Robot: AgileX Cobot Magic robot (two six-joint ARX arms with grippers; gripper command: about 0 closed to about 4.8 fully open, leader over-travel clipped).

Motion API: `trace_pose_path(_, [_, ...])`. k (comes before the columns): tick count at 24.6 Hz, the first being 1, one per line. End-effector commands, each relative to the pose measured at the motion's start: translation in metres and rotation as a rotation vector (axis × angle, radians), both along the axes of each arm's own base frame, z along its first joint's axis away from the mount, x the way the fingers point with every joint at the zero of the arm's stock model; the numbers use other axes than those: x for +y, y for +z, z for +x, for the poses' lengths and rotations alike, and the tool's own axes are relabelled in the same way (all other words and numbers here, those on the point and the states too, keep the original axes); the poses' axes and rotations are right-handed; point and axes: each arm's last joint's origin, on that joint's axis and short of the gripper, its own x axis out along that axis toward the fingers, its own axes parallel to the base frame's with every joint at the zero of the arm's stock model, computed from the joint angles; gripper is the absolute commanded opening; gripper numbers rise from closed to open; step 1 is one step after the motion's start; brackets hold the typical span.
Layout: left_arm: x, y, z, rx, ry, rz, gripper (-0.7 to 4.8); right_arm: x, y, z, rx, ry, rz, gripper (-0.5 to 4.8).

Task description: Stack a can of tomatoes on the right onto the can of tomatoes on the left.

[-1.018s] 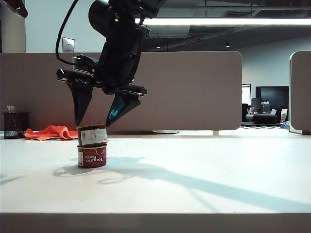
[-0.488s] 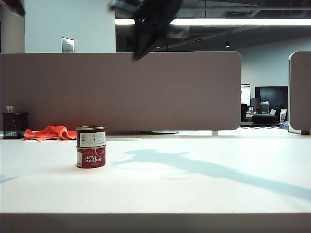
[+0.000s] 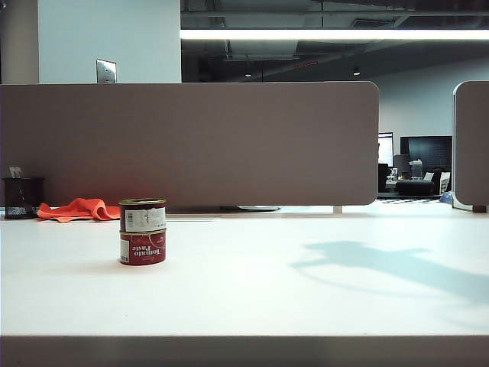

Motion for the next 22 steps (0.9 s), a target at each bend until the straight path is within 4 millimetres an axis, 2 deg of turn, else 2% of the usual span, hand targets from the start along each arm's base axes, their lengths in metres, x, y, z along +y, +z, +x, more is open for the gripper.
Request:
trace_pose_path(1, [0.002, -0.015, -0.009, -0.041, 0.002, -0.009, -0.06, -0.016, -0.002, -0.030, -0.083, -0.019, 0.012, -0.01])
trace_pose_path(5, [0.005, -0.038, -0.021, -0.035, -0.014, -0.016, -0.06, -0.037, -0.018, -0.065, -0.125, -0.072, 0.021, -0.01])
trace_pose_path(6, [0.005, -0.050, -0.026, -0.021, -0.036, -0.047, -0.06, -0.047, -0.029, -0.081, -0.140, -0.118, 0.010, -0.01])
trace_pose_path(8, [0.006, -0.059, -0.030, -0.015, -0.029, -0.064, -0.06, -0.058, -0.045, -0.100, -0.147, -0.149, 0.004, -0.01])
trace_pose_path(11, [0.009, -0.079, -0.036, -0.024, 0.001, -0.056, -0.06, -0.080, -0.086, -0.139, -0.235, -0.192, 0.038, -0.01])
trace_pose_path(12, [0.009, -0.084, -0.035, -0.007, 0.008, -0.050, -0.06, -0.084, -0.094, -0.144, -0.258, -0.221, 0.031, -0.01])
trace_pose_path(14, [0.008, -0.104, -0.032, 0.069, 0.012, -0.065, -0.05, -0.097, -0.136, -0.163, -0.249, -0.315, -0.005, 0.00])
trace_pose_path(17, [0.007, -0.114, -0.028, 0.074, 0.036, -0.095, -0.06, -0.103, -0.159, -0.173, -0.275, -0.352, 0.074, 0.00])
trace_pose_path(22, [0.007, -0.117, -0.019, -0.064, 0.127, -0.133, -0.06, -0.107, -0.189, -0.180, -0.433, -0.352, 0.204, -0.01])
